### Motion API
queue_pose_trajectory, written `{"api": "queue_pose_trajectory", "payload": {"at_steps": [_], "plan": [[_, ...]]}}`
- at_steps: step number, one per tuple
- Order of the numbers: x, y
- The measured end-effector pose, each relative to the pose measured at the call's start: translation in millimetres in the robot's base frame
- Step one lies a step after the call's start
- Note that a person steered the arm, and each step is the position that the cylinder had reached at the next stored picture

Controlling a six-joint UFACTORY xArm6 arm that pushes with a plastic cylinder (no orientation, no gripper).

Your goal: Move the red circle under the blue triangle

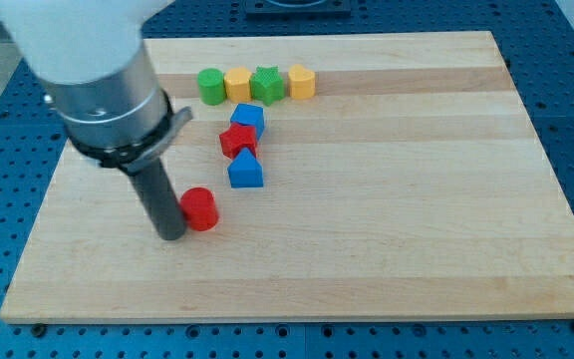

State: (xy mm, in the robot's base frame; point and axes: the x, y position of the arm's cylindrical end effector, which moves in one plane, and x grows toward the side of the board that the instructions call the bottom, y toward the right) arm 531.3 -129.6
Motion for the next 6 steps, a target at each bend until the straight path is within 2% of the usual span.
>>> {"api": "queue_pose_trajectory", "payload": {"at_steps": [1,3,6], "plan": [[0,37],[12,36],[-12,46]]}}
